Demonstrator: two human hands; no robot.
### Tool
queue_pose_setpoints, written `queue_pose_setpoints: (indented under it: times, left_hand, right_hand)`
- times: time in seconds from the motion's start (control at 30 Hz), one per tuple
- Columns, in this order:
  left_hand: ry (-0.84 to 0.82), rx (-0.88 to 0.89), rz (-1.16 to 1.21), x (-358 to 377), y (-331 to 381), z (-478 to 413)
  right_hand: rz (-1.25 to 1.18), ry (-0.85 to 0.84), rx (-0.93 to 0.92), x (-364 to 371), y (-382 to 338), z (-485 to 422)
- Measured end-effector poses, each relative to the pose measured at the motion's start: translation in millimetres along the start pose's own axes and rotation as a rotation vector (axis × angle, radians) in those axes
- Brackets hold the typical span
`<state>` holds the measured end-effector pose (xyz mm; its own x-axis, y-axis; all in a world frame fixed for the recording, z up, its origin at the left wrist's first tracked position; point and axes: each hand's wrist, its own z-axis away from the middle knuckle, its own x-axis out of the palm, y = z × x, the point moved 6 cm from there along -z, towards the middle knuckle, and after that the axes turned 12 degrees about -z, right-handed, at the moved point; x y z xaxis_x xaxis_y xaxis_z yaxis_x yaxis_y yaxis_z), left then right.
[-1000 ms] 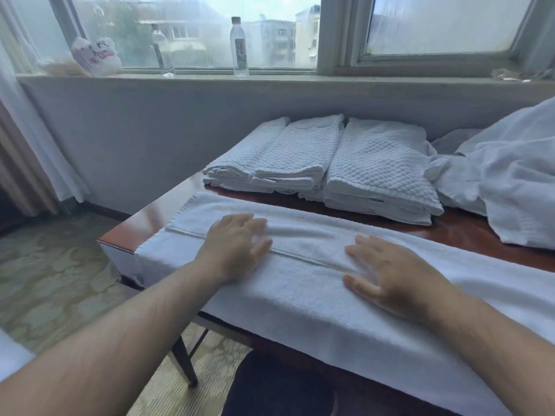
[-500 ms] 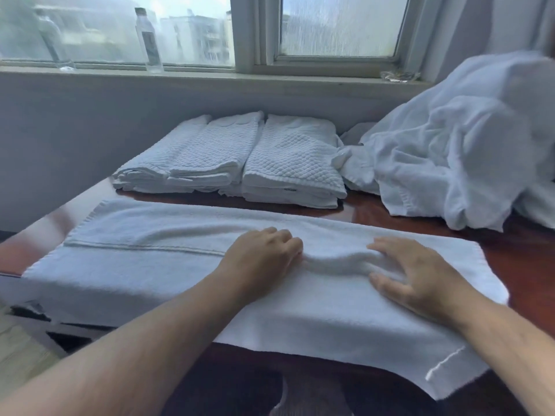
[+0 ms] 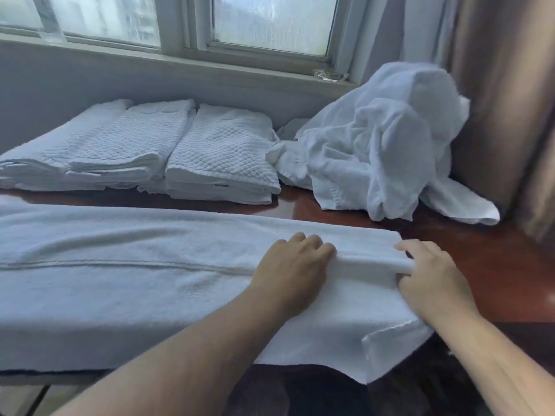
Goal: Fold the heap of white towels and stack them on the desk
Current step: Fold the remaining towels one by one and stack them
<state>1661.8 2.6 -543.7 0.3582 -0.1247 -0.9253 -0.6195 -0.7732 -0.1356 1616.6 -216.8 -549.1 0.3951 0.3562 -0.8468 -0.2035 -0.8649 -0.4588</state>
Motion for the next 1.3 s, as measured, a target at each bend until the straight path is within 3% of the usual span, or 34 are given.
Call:
queue_pose_setpoints:
  times: [0.17,0.6,0.67,0.77,0.83,0.93,1.0,1.07,1.13,1.2,1.3]
  left_hand:
    - [0.071,-0.068,0.154,2.1,-9.2,6.3]
    - [0.065,-0.196,0.147,11.6,-39.6,-7.7]
    - [0.082,-0.208,0.134,12.1,-43.0,-11.7]
    - [0.151,-0.138,0.120,9.3,-39.0,-15.1]
    - [0.168,-0.085,0.159,8.7,-36.2,-13.9]
    - [0.155,-0.084,0.230,9.6,-37.7,-9.8]
    - [0.107,-0.108,0.270,13.8,-40.1,-8.9]
    - [0.034,-0.107,0.279,19.3,-41.6,-9.2]
    - [-0.018,-0.081,0.278,21.6,-41.7,-8.3]
    - [-0.072,-0.041,0.279,23.2,-40.9,-6.6]
    - [-0.120,-0.002,0.268,24.5,-39.6,-4.1]
  right_hand:
    - [-0.011,0.037,0.007,-6.4,21.3,-20.0]
    - [-0.017,0.036,0.040,24.2,0.2,-84.5]
    - [-0.102,0.049,0.052,24.4,4.6,-90.1]
    - [-0.413,0.069,0.072,16.0,7.9,-83.3]
    - [-0.461,0.012,0.105,13.4,4.6,-78.9]
    - [-0.270,-0.118,0.133,9.4,-1.3,-72.3]
    - [-0.237,-0.077,0.083,-1.6,-7.6,-57.5]
    - [-0.309,-0.015,-0.128,-12.4,-27.0,-34.9]
    - [-0.400,-0.198,-0.261,-3.4,-45.5,-14.3]
    - [-0.412,-0.406,-0.228,9.0,-48.2,-4.9]
    - [-0.342,-0.508,-0.178,3.0,-37.5,-6.2]
